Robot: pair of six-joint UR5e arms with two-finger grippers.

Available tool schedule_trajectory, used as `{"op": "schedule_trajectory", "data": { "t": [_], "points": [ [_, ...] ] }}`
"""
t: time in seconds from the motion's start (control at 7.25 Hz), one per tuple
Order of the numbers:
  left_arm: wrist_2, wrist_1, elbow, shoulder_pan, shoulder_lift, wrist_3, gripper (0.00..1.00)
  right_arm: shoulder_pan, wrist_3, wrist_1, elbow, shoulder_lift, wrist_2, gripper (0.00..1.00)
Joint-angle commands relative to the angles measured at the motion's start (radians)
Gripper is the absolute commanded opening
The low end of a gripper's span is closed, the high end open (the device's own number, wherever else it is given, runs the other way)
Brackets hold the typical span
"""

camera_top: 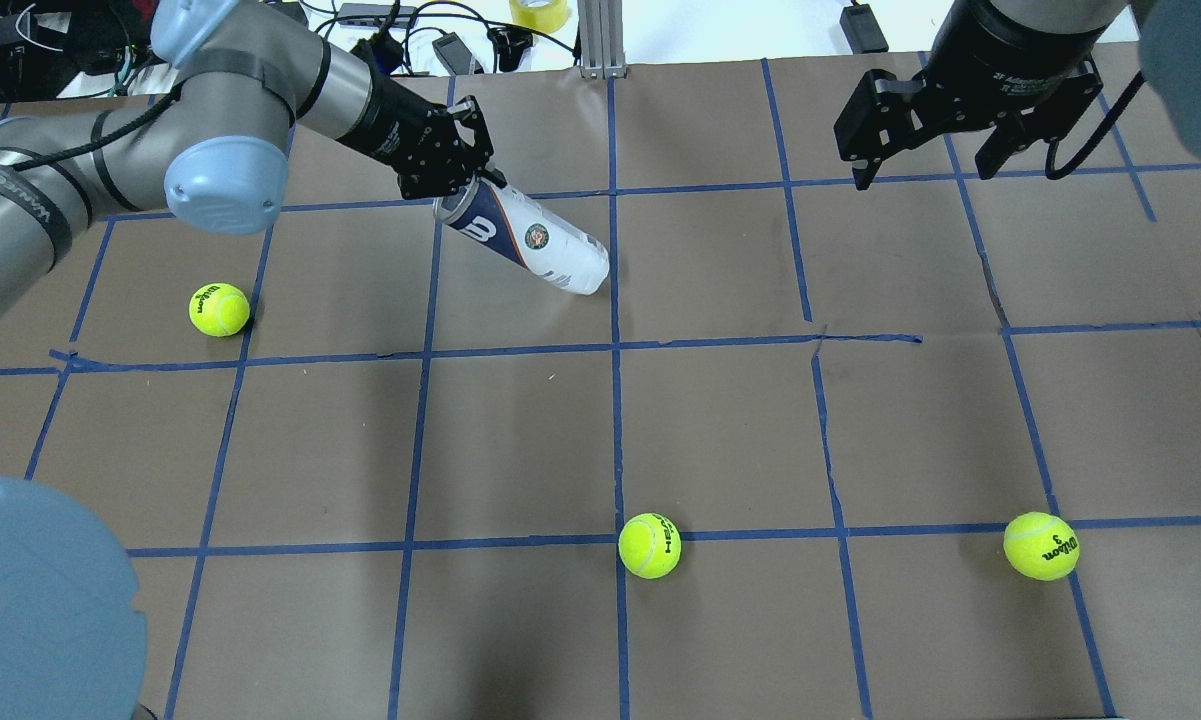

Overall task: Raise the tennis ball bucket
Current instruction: 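Lift the can with the left gripper and rotate it upright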

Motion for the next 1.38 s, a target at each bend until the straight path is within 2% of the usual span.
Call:
{"op": "schedule_trajectory", "data": {
  "t": [0.0,0.14,0.28,0.55,0.69,1.24],
  "points": [
    [0.113,0.008,0.047,-0.028,0.038,-0.036,0.0,0.0,0.0,0.0,0.0,-0.001,-0.003,1.0],
    [0.288,-0.001,0.102,-0.084,0.026,-0.007,0.0,0.0,-0.002,0.0,0.0,0.001,-0.002,1.0],
    [0.398,-0.019,0.163,-0.123,0.011,0.093,0.0,0.0,0.0,0.0,0.0,-0.001,-0.002,1.0],
    [0.439,-0.055,0.182,-0.161,-0.028,0.253,0.0,0.0,0.0,0.002,0.0,-0.001,-0.005,1.0],
    [0.533,-0.055,0.185,-0.183,-0.048,0.31,0.0,0.0,0.0,0.002,0.0,-0.001,-0.003,1.0],
    [0.537,-0.052,0.188,-0.195,-0.086,0.331,0.0,0.0,-0.002,0.002,0.002,-0.001,0.0,1.0]
  ]
}}
